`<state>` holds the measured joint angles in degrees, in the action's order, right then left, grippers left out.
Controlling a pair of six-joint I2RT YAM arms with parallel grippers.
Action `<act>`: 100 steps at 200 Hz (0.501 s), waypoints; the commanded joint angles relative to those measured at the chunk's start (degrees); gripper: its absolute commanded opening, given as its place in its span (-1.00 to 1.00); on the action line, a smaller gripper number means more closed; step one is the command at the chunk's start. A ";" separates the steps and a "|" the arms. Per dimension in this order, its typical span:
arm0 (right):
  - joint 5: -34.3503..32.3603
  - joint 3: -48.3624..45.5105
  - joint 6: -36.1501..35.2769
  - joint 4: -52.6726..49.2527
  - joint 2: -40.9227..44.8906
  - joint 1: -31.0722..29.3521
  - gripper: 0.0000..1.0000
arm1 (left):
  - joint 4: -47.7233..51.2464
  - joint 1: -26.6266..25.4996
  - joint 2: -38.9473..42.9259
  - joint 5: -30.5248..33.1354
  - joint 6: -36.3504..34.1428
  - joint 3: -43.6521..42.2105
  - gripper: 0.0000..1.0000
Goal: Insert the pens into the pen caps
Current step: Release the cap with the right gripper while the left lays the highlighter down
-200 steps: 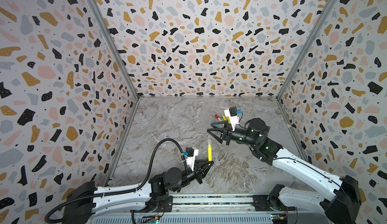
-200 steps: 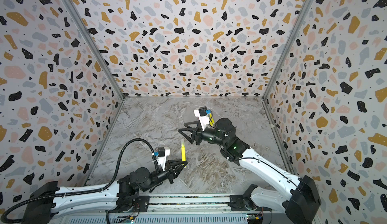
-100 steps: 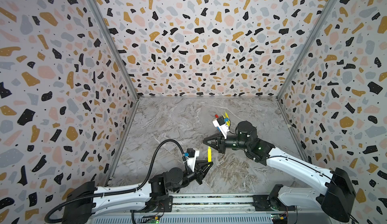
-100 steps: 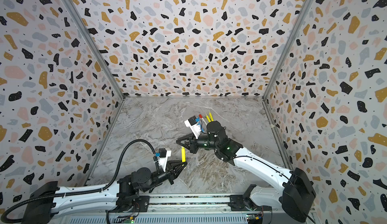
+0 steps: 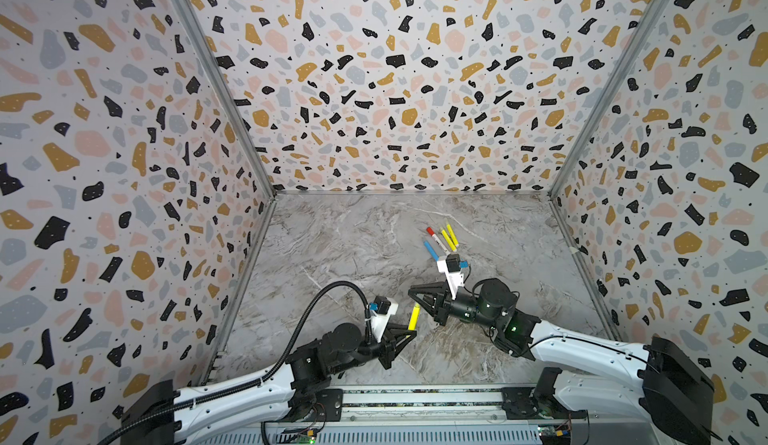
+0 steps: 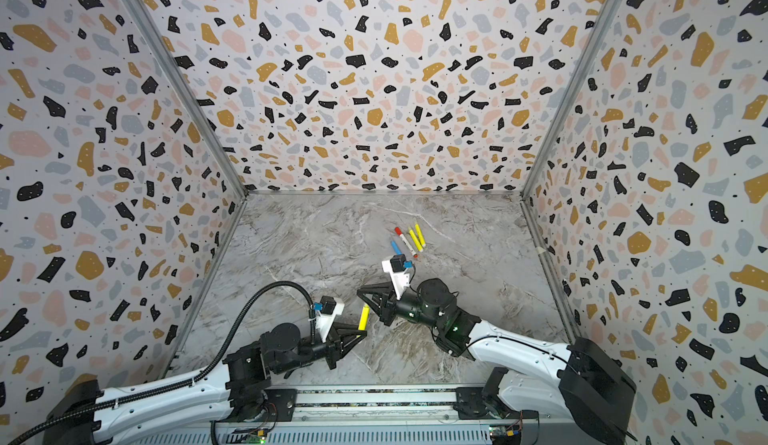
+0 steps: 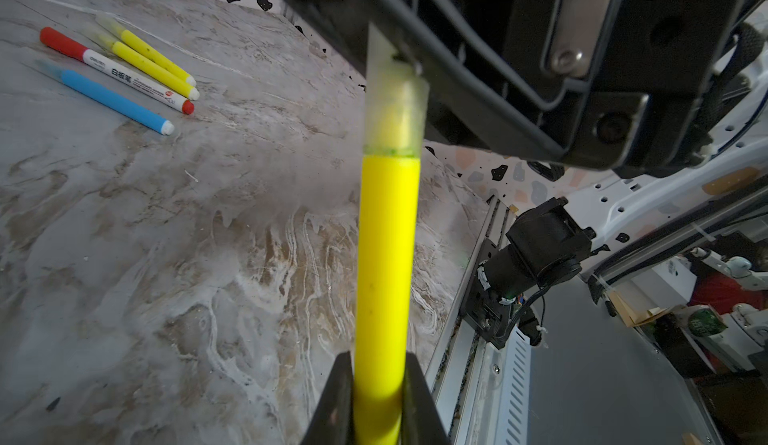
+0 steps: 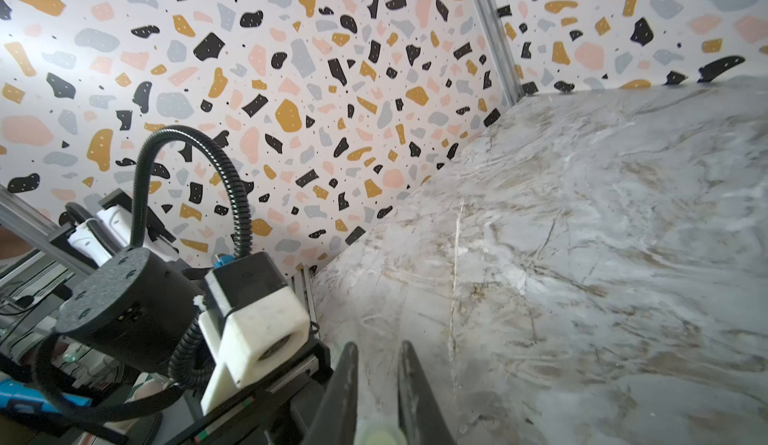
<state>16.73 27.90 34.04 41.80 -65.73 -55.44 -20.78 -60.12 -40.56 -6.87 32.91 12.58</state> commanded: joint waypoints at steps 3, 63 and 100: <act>8.44 -5.75 0.07 -8.90 -5.48 -5.67 -1.00 | -27.81 6.19 1.34 5.18 5.63 6.20 -1.00; 4.79 7.72 -6.67 -32.25 9.58 14.21 0.13 | -15.39 6.73 -15.13 7.83 3.70 6.40 -1.00; -5.43 16.14 -12.96 -48.89 17.10 30.17 0.29 | -9.63 7.37 -34.47 11.89 3.23 16.02 -1.00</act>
<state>16.43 39.57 27.40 8.56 -53.34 -31.79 -29.63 -53.28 -65.91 -0.21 35.79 22.85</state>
